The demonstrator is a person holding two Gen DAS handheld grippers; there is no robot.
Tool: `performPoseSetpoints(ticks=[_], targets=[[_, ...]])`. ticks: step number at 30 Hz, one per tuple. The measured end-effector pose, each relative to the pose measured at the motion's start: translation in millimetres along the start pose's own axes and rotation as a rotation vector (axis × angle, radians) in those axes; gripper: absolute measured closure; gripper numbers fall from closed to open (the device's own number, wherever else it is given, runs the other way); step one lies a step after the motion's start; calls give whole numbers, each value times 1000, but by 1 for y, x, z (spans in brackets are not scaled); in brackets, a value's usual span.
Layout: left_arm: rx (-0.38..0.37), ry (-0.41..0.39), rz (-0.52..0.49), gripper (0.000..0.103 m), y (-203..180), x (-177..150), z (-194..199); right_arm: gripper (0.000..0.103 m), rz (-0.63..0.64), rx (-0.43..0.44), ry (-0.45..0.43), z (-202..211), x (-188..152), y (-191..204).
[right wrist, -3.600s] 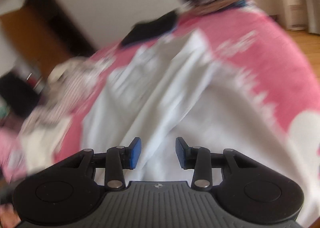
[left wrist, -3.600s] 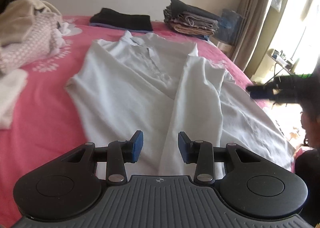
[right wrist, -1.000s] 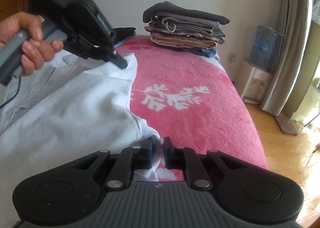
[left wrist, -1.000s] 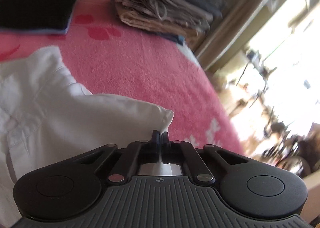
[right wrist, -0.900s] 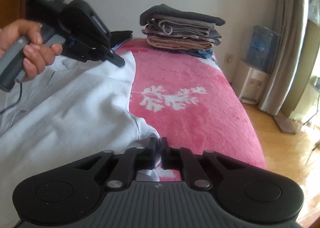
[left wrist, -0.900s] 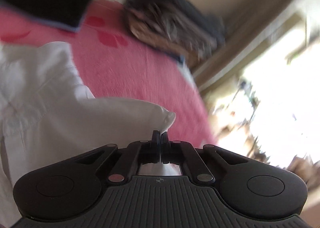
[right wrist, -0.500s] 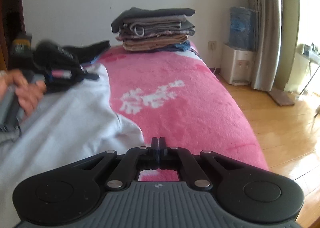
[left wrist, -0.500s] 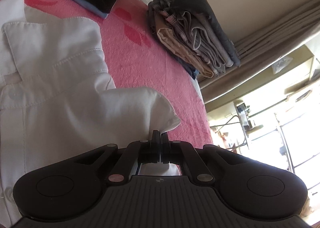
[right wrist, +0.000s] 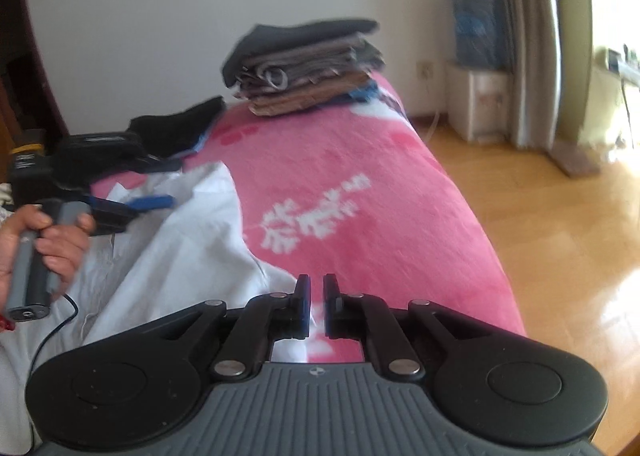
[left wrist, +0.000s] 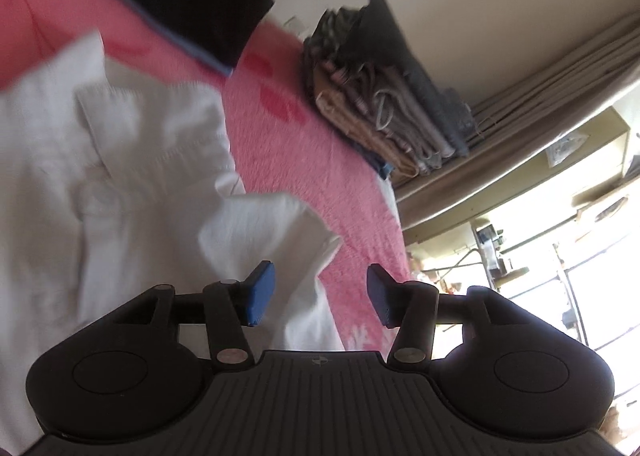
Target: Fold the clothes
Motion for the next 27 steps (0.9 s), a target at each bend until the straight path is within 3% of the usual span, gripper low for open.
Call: performPoseSetpoints(ticks=[4, 12, 15, 18, 20, 22, 27], targets=[[10, 12, -74, 52, -15, -15, 41, 66, -95, 101, 72, -8, 3, -14], [54, 89, -257, 51, -12, -115, 108, 62, -139, 227, 195, -51, -4, -14], [60, 81, -279, 52, -6, -144, 116, 65, -124, 232, 198, -55, -5, -13], [110, 75, -334, 52, -2, -164, 111, 78, -110, 226, 211, -64, -8, -13], [128, 78, -372, 52, 0, -172, 110, 94, -81, 232, 202, -67, -8, -9], [142, 79, -410, 52, 1, -179, 108, 103, -30, 228, 191, -66, -9, -3], [171, 88, -463, 52, 10, -190, 105, 103, 196, 90, 44, -52, 3, 10]])
Point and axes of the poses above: each gripper's, at about its wrist camera, not at the fingertips, and z roughly against the way its jaws point, y to its left, x to its top, the point moved 9 cm from there along -z, roughly the way its jaws point, and after that the axes turned 4 degrees about z, right-handed, at the moved point
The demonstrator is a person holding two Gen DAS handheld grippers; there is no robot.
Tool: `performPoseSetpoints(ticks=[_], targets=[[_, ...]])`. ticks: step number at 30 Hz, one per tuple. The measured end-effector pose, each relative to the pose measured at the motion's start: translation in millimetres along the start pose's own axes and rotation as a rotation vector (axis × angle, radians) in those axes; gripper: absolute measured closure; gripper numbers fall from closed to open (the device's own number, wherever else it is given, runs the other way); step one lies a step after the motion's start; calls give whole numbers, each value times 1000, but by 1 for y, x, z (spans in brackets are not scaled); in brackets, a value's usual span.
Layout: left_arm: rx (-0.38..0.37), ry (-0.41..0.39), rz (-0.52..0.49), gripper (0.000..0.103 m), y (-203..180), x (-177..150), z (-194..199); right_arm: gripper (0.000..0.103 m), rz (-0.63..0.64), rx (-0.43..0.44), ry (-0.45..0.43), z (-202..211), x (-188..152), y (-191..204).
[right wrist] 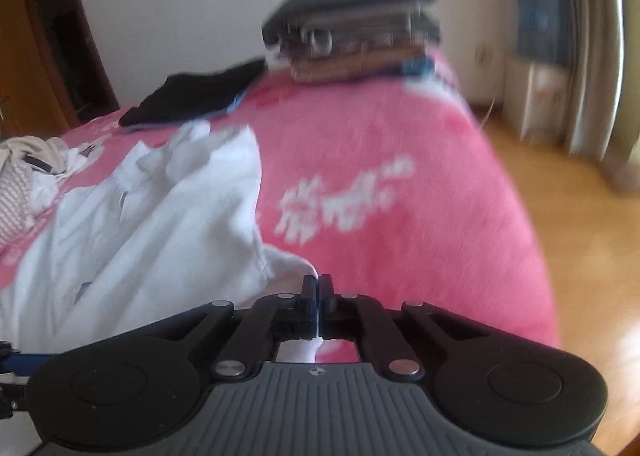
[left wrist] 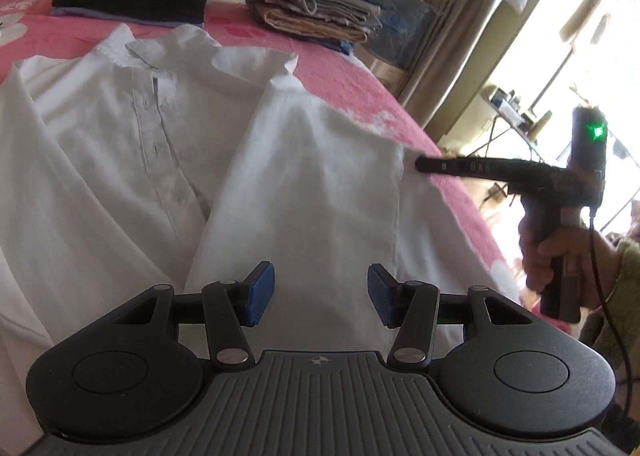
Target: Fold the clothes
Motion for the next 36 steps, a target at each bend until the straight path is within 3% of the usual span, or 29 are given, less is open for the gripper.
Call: performPoseSetpoints(ticks=[5, 9, 13, 17, 19, 22, 27, 29, 31, 33, 36], targets=[[15, 18, -33, 52, 2, -8, -7, 103, 174, -144, 15, -16, -9, 10], [21, 13, -49, 52, 2, -7, -7, 101, 209, -197, 20, -23, -12, 11], [35, -5, -59, 52, 2, -4, -1, 70, 153, -210, 6, -2, -4, -3], [34, -23, -64, 52, -1, 0, 13, 70, 69, -225, -3, 43, -3, -33], [28, -24, -72, 52, -4, 2, 22, 69, 17, -200, 1, 69, -6, -44], [40, 16, -105, 52, -10, -5, 31, 71, -46, -63, 41, 97, -20, -37], [100, 115, -146, 52, -11, -37, 30, 76, 5, 69, 149, 105, -61, 1], [122, 149, -125, 52, -3, -49, 24, 76, -2, 74, 209, 95, -83, 8], [131, 134, -104, 52, 2, -52, 25, 79, -18, 47, 270, 82, -101, 8], [126, 117, -83, 52, 3, -51, 30, 79, -9, 34, 262, 84, -93, 11], [120, 103, -52, 52, 5, -51, 36, 78, 57, 37, 181, 99, -57, 27]])
Point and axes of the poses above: each gripper's, at about its wrist camera, not at the fingertips, and z roughly against the way its jaws point, y to its left, x to its top, the point moved 9 cm from there along -z, roughly the way its jaws point, and after that the axes turned 4 degrees about z, right-handed, at the moved point
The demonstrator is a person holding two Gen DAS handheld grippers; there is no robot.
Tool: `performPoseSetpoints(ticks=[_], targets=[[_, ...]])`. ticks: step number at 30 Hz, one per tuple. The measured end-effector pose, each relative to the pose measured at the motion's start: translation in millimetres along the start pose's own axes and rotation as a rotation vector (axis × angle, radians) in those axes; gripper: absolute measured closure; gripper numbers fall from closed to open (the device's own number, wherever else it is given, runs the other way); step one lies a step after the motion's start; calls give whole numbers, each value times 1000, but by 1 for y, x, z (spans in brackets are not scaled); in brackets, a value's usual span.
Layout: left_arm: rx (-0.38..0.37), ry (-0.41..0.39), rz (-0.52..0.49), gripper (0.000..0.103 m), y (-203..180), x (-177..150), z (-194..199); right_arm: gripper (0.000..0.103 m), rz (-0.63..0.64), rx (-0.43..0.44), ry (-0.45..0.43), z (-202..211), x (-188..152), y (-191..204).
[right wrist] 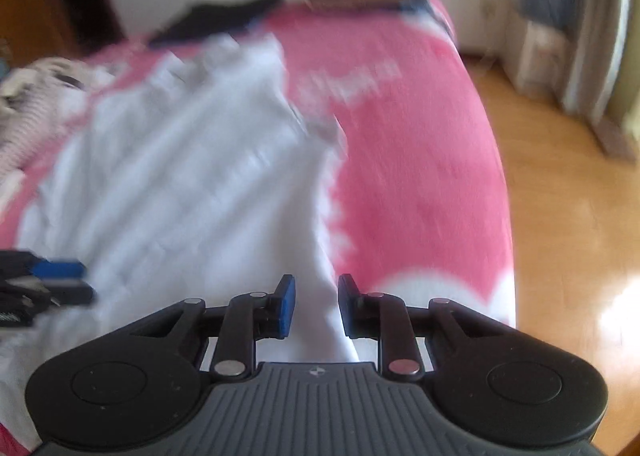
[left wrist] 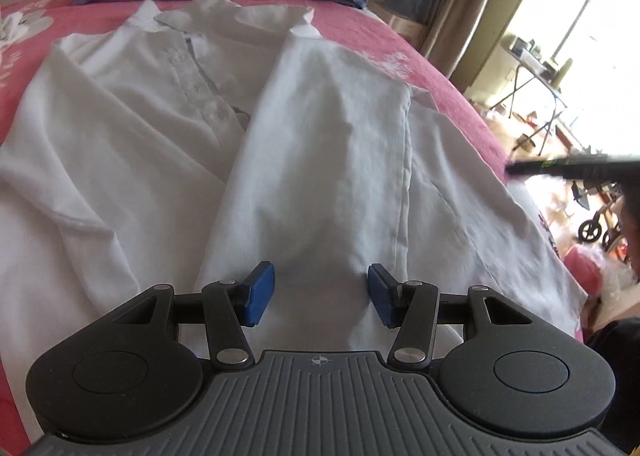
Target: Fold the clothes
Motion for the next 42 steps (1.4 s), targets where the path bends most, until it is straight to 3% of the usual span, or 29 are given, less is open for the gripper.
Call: performPoseSetpoints(ticks=[4, 9, 11, 14, 17, 21, 23, 24, 27, 29, 31, 34, 38, 40, 42], targets=[[-4, -6, -10, 52, 1, -4, -1, 77, 101, 2, -98, 2, 56, 22], [-25, -23, -8, 52, 2, -3, -2, 72, 40, 37, -173, -50, 138, 26], [-45, -25, 4, 52, 4, -3, -3, 57, -5, 59, -157, -82, 169, 22], [-70, -31, 8, 52, 6, -1, -5, 57, -37, 71, -130, -128, 210, 20], [-98, -38, 27, 52, 9, 1, -7, 59, 59, 84, -98, -156, 235, 36], [-117, -48, 35, 51, 10, 2, -10, 68, 303, 60, -14, -180, 240, 74], [-120, -51, 39, 51, 10, 2, -10, 81, 356, 47, 39, -199, 233, 84], [-119, -52, 35, 51, 9, 2, -10, 82, 374, 43, 67, -210, 230, 88], [-118, -57, 21, 51, 9, 2, -10, 85, 363, -55, 107, -242, 224, 80], [-121, -60, 24, 51, 9, 2, -11, 85, 293, -154, 67, -251, 231, 65], [-122, -60, 26, 51, 9, 2, -11, 85, 199, -174, 46, -248, 235, 56], [-124, -59, 28, 51, 9, 2, -10, 85, 198, -214, -6, -230, 238, 58], [-122, -58, 18, 51, 8, 3, -10, 85, 195, -58, -70, -210, 245, 87], [-118, -57, 10, 51, 8, 3, -10, 85, 194, 34, -43, -218, 245, 102], [-115, -57, 5, 51, 7, 3, -10, 85, 185, 51, 11, -237, 240, 106]])
Point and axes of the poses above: each gripper's, at about its wrist camera, not at the fingertips, and z roughly against the way its jaws point, y to its left, x to its top, the point moved 9 cm from there along -z, roughly the way its jaws point, and after that the axes turned 4 degrees about z, right-handed, at the moved point
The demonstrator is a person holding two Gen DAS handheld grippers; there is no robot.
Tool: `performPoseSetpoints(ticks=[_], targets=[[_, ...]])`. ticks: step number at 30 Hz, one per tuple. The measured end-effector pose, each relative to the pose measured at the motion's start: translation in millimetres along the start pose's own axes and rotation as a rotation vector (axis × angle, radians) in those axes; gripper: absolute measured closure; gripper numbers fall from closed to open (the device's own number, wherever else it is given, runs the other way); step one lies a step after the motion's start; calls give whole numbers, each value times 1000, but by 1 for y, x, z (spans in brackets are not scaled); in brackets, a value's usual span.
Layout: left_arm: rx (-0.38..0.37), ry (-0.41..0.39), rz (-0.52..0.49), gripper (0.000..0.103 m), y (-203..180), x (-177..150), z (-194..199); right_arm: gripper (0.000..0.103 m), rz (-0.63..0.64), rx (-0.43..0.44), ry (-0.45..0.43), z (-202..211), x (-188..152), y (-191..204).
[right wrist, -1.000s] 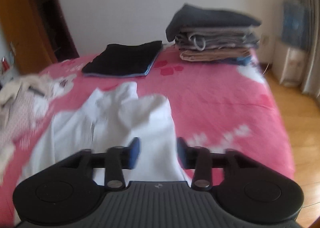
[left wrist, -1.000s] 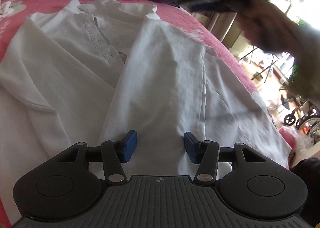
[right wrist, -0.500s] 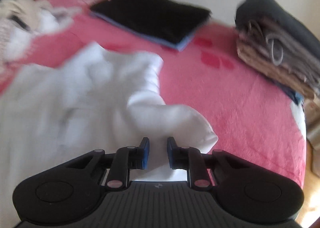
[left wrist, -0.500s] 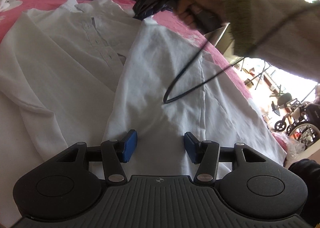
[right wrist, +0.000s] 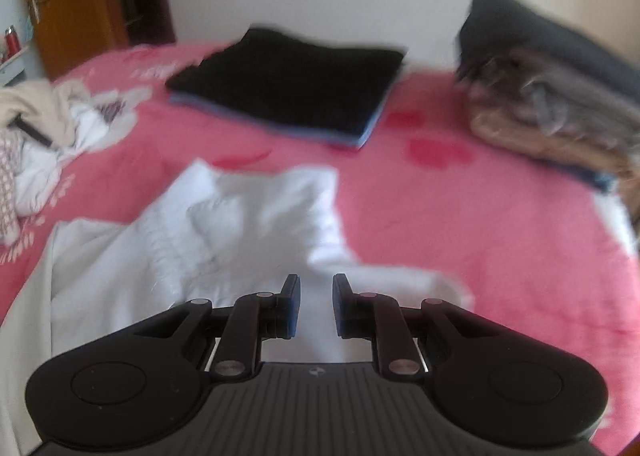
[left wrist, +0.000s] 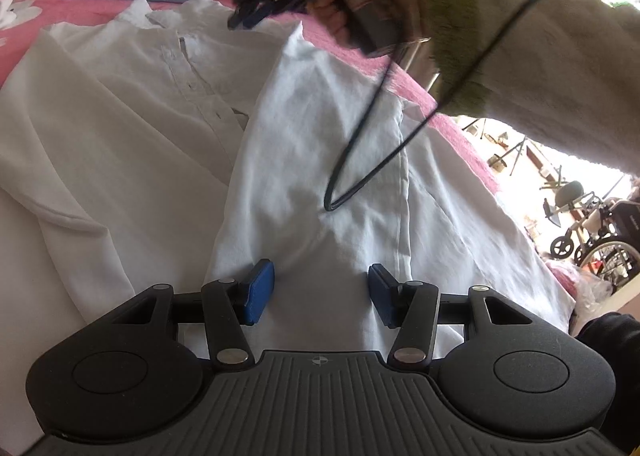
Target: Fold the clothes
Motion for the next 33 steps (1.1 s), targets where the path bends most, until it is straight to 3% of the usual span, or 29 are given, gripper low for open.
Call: performPoseSetpoints(ticks=[3, 6, 11, 18, 21, 26, 33], targets=[[2, -2, 6, 51, 0, 1, 0, 85, -83, -93, 32, -23, -3, -25], [2, -5, 8, 51, 0, 1, 0, 84, -199, -26, -24, -14, 4, -36], [8, -10, -4, 51, -2, 0, 0, 83, -147, 58, -87, 4, 21, -16], [7, -26, -1, 51, -1, -4, 3, 83, -205, 62, 6, -50, 31, -13], [5, -30, 9, 51, 0, -3, 3, 83, -203, 48, -4, -55, 33, -14], [8, -29, 21, 51, 2, -3, 5, 82, -170, 47, -46, -30, 35, -18], [51, -47, 22, 51, 3, 0, 11, 82, -174, 8, -110, 33, 35, -54]])
Point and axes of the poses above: each gripper's, at about its wrist camera, not at the fingertips, and z roughly against the way its jaws point, y to its left, x to its top, the point moved 9 cm from there along -z, roughly the way its jaws point, and after that the axes turned 4 degrees about z, right-handed, at the moved point
